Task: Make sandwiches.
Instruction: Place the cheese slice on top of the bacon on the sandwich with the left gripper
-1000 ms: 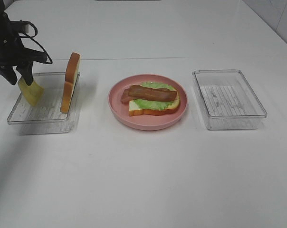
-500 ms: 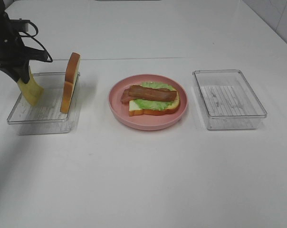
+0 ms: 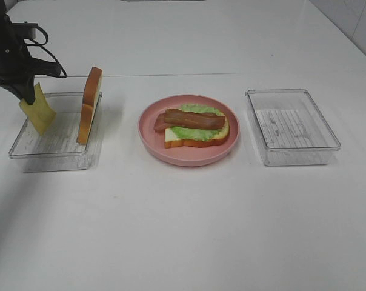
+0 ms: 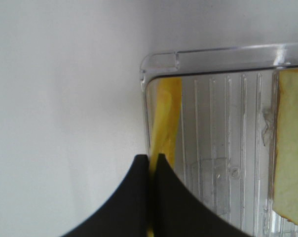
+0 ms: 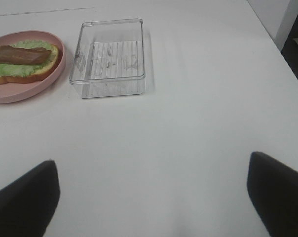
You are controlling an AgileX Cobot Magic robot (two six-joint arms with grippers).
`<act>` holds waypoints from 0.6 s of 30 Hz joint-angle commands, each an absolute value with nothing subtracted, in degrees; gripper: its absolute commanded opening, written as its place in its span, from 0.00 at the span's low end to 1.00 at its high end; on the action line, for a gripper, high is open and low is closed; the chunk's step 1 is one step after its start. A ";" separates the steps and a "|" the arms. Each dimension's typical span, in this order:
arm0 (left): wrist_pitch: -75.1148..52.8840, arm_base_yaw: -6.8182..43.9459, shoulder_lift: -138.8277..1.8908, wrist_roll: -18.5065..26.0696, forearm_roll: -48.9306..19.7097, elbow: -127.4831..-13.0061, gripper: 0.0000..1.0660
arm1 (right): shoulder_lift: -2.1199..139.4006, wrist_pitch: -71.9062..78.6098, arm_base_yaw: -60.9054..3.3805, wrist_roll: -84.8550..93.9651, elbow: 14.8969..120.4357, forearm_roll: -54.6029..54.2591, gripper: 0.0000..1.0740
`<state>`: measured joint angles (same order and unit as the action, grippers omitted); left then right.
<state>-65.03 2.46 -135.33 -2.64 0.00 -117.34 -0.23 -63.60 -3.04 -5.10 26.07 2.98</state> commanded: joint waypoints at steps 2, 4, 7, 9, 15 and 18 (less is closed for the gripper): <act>-65.15 2.35 -131.09 -3.50 -1.66 -117.51 0.00 | -1.72 -62.97 -3.04 -4.81 25.95 3.50 0.89; -66.00 2.41 -129.72 -3.50 -1.83 -117.51 0.00 | -1.72 -62.97 -3.04 -4.81 25.95 3.50 0.89; -67.32 2.41 -127.71 -3.27 -1.95 -117.51 0.00 | -1.72 -62.97 -3.04 -4.81 25.95 3.50 0.89; -67.72 2.41 -127.20 -3.21 -1.95 -117.51 0.00 | -1.72 -62.97 -3.04 -4.81 25.95 3.50 0.89; -68.64 2.64 -122.15 -3.09 -5.56 -117.51 0.00 | -1.72 -62.97 -3.04 -4.81 25.95 3.50 0.89; -67.95 3.21 -120.03 -3.09 -6.82 -117.51 0.00 | -1.72 -62.97 -3.04 -4.81 25.95 3.50 0.89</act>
<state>-68.41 2.58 -122.33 -3.04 -5.16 -117.34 -0.23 -63.60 -3.04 -5.10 26.07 2.98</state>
